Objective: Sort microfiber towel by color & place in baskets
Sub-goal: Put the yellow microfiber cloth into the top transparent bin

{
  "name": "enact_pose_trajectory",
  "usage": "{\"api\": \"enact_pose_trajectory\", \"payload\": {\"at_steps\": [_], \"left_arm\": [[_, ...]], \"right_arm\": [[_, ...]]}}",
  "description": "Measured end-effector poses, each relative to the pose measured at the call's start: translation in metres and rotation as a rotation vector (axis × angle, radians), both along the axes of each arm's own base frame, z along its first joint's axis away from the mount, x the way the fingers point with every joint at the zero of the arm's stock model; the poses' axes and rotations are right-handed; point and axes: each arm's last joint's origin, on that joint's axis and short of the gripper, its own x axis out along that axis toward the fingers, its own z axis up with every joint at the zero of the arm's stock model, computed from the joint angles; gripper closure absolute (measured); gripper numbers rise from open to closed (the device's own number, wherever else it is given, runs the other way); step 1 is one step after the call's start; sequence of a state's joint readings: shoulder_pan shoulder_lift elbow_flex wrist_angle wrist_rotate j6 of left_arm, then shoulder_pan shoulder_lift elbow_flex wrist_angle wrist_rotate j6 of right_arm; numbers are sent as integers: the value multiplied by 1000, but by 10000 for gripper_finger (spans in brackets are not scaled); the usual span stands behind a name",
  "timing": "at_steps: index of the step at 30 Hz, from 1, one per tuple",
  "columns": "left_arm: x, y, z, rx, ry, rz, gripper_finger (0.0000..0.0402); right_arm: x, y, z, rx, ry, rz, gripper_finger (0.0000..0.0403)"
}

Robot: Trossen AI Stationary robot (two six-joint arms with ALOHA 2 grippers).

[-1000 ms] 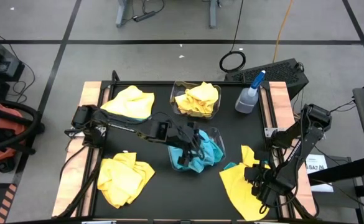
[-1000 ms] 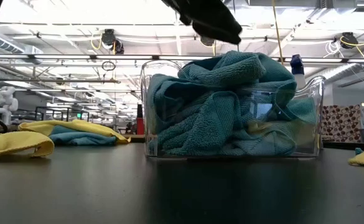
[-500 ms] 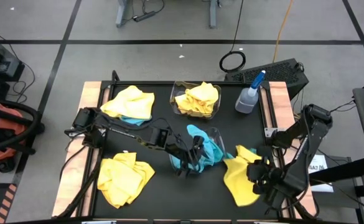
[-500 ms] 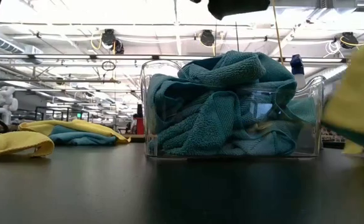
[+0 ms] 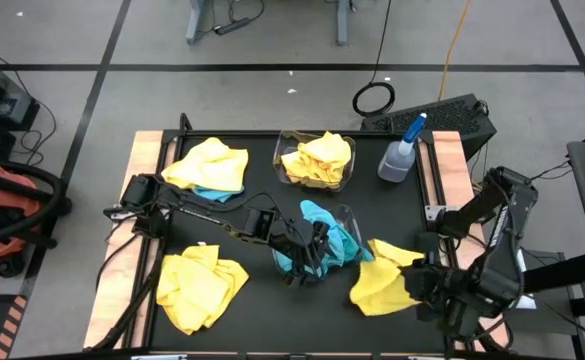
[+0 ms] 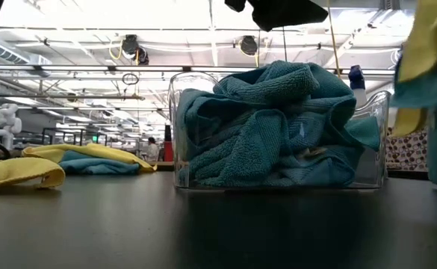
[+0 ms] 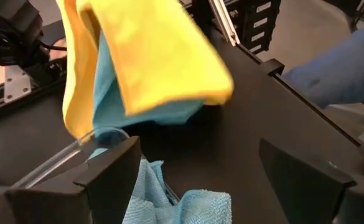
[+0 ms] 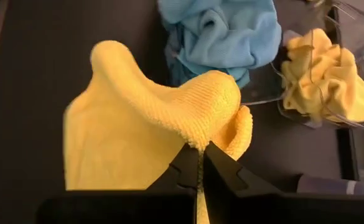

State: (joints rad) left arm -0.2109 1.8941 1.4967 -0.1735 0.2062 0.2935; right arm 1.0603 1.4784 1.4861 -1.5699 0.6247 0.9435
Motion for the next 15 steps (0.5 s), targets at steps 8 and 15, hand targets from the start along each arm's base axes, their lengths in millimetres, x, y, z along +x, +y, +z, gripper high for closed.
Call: {"api": "enact_pose_trajectory", "payload": {"at_steps": [8,15], "left_arm": [[-1,0,-3,5,28,0,68],[-1,0,-3,5,32,1,68]], "right_arm": [[-22,-4,12,128,171,118,403],[-25,9,3,80,287,258,403]]}}
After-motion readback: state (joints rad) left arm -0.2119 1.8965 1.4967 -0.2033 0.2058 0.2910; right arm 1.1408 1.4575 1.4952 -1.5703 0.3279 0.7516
